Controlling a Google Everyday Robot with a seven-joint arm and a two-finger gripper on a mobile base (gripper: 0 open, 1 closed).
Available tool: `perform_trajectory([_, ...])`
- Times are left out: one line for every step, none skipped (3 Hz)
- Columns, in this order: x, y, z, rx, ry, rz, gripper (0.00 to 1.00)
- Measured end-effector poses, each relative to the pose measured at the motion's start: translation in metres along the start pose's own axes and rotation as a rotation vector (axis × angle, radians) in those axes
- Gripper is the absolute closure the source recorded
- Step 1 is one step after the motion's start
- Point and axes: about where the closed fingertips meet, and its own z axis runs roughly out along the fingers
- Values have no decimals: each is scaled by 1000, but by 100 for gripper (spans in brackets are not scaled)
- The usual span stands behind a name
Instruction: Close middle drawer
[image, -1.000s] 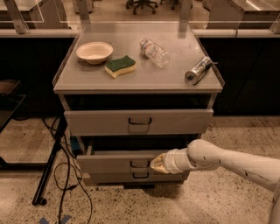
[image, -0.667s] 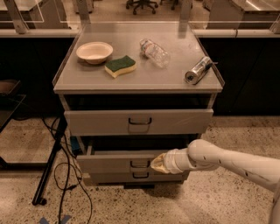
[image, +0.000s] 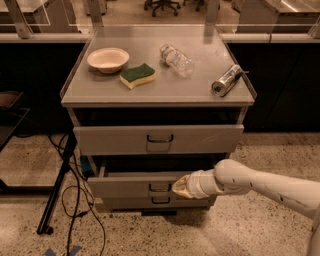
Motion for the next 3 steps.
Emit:
perform_trajectory([0,0,0,0,0,0,13])
perform_trajectory([0,0,0,0,0,0,0])
perform_trajectory([0,-1,0,6,4,-6,0])
